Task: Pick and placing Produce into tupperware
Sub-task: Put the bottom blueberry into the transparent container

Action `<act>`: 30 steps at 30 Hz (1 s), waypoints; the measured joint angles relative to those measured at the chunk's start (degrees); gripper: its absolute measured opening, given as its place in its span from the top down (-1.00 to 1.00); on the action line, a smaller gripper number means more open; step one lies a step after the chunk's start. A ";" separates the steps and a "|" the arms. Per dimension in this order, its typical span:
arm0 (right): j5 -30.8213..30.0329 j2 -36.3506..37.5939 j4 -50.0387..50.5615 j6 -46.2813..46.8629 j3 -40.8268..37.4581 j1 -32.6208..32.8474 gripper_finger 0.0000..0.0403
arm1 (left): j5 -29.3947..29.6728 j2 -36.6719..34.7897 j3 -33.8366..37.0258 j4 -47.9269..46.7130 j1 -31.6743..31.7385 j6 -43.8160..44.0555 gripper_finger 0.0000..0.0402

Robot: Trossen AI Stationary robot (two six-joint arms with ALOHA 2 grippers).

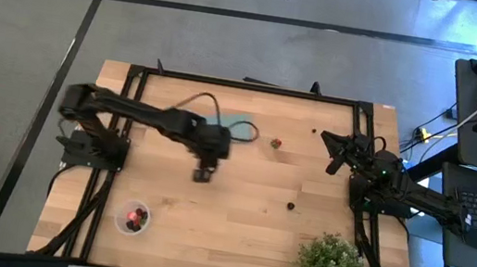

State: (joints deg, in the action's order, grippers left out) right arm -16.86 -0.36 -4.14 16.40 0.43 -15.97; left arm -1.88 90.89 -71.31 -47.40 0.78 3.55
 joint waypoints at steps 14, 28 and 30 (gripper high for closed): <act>-0.01 0.00 -0.39 -0.03 -0.01 0.01 0.70 | -15.05 -14.14 -0.04 -32.76 -18.27 44.55 0.81; -0.02 0.00 -0.37 -0.11 -0.02 0.00 0.70 | -13.23 -13.99 12.49 -13.84 -35.20 71.30 0.80; -0.01 0.00 -0.37 -0.10 -0.02 0.00 0.70 | -13.25 -13.99 15.15 -9.68 -36.21 73.32 0.81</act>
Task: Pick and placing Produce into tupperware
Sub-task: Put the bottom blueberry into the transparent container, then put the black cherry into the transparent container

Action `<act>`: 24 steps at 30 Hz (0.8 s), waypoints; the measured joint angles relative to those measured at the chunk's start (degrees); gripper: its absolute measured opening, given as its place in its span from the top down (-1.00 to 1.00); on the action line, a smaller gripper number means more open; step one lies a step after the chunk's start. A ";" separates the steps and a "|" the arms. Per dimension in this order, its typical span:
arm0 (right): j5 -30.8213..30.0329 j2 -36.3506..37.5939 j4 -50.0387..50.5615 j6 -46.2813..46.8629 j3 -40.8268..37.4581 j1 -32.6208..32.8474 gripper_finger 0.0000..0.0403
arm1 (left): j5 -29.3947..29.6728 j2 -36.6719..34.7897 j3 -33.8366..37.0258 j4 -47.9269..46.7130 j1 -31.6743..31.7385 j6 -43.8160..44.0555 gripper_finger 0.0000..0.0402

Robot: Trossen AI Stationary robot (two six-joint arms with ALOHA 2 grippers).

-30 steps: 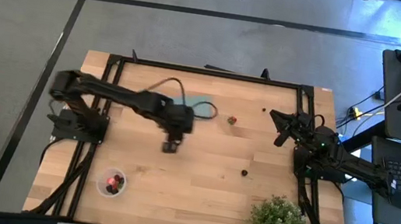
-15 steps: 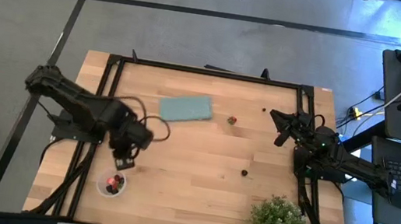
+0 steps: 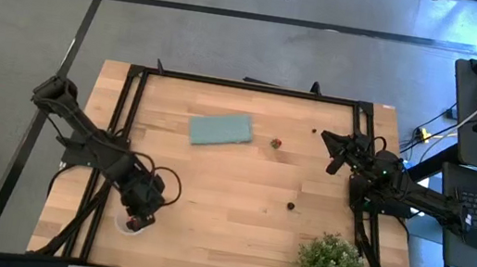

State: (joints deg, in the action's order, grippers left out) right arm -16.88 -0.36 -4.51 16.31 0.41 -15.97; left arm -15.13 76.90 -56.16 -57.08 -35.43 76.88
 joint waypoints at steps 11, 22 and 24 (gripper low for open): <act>0.00 0.00 -0.33 0.01 0.01 0.01 0.70 | -0.15 -0.02 6.30 4.36 -2.13 5.32 0.58; 0.00 0.00 -0.37 -0.14 0.01 0.00 0.70 | -5.59 -0.10 4.40 4.15 -2.05 1.74 0.47; 0.01 0.00 -0.37 -0.10 0.00 0.00 0.70 | -5.41 -0.87 1.60 3.11 -1.27 -0.07 0.46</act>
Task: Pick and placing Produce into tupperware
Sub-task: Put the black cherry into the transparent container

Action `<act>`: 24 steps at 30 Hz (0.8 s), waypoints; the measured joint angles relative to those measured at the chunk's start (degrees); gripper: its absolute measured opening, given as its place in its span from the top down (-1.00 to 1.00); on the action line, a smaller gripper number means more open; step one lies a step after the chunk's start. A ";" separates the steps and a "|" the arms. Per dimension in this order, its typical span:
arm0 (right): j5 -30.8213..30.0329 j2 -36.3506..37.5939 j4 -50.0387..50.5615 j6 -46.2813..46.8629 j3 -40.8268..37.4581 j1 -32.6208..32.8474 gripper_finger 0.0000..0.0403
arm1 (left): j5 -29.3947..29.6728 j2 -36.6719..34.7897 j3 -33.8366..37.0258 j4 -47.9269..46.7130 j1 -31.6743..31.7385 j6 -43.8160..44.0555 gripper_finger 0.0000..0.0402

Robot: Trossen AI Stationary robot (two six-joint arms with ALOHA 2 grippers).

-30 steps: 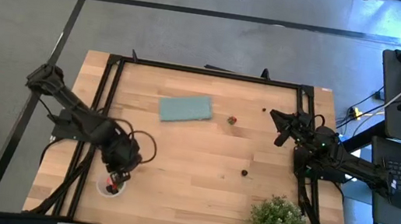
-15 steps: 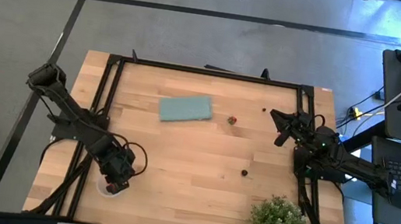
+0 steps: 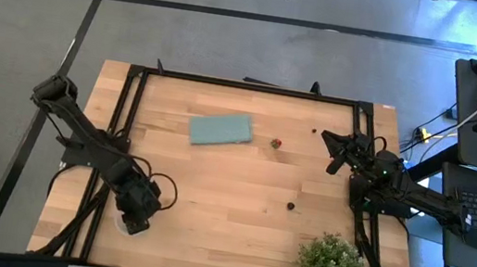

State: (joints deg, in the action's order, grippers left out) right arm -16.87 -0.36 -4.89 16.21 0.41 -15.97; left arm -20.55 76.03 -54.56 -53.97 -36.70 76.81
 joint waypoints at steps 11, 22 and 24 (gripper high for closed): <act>0.00 0.00 -0.13 1.61 0.02 0.00 0.70 | 16.66 -3.30 -11.30 -1.39 12.65 -20.98 0.47; 0.00 0.00 -0.92 1.44 0.00 0.00 0.70 | 18.41 5.53 -10.74 26.17 31.75 -60.96 -0.07; 0.00 0.00 -0.92 1.44 0.00 0.00 0.70 | 17.83 8.44 -10.74 36.74 33.97 -65.94 -0.18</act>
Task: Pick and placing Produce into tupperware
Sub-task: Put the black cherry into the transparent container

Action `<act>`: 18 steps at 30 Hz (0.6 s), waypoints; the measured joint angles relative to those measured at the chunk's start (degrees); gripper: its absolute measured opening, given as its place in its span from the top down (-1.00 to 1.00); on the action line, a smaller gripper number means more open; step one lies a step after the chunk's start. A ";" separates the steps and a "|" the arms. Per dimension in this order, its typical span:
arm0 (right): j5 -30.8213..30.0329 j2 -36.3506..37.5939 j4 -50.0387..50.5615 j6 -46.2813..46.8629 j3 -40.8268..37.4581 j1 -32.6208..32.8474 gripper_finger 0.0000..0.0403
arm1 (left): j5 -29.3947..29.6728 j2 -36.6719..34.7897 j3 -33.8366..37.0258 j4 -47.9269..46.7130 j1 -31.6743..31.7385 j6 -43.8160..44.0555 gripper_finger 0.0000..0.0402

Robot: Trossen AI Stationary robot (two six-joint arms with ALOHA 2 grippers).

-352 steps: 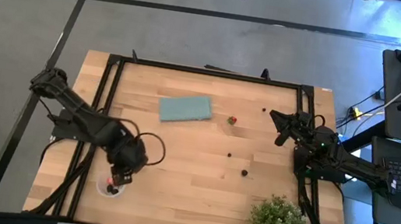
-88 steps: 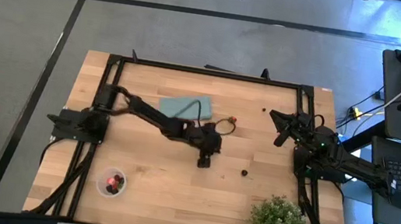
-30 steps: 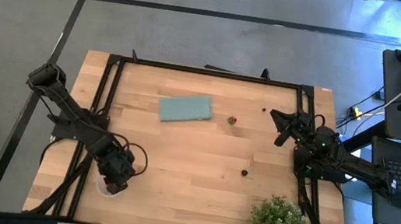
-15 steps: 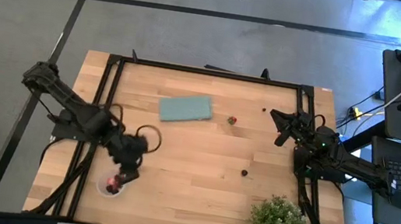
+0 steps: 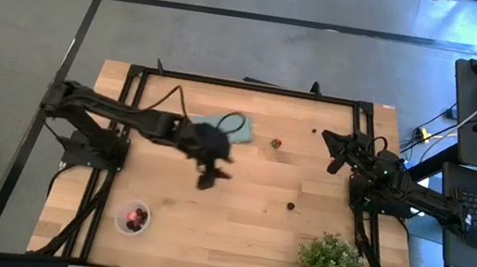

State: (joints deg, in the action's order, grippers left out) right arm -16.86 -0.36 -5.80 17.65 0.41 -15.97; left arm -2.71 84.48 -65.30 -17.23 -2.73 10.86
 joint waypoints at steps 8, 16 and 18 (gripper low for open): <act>-0.02 0.00 0.99 -0.15 0.01 0.01 0.70 | -1.74 13.52 0.00 36.29 2.85 -3.99 -0.40; -0.01 0.00 1.57 -1.44 0.00 0.01 0.70 | -8.88 31.77 -3.58 57.65 2.28 -0.70 -0.36; 0.00 0.01 1.98 -1.44 0.01 0.02 0.70 | -9.41 35.86 -6.23 58.52 1.58 0.37 -0.35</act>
State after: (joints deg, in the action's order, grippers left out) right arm -16.86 -0.35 -3.83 16.21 0.41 -15.94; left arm -12.12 120.34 -71.53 41.29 -1.15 11.23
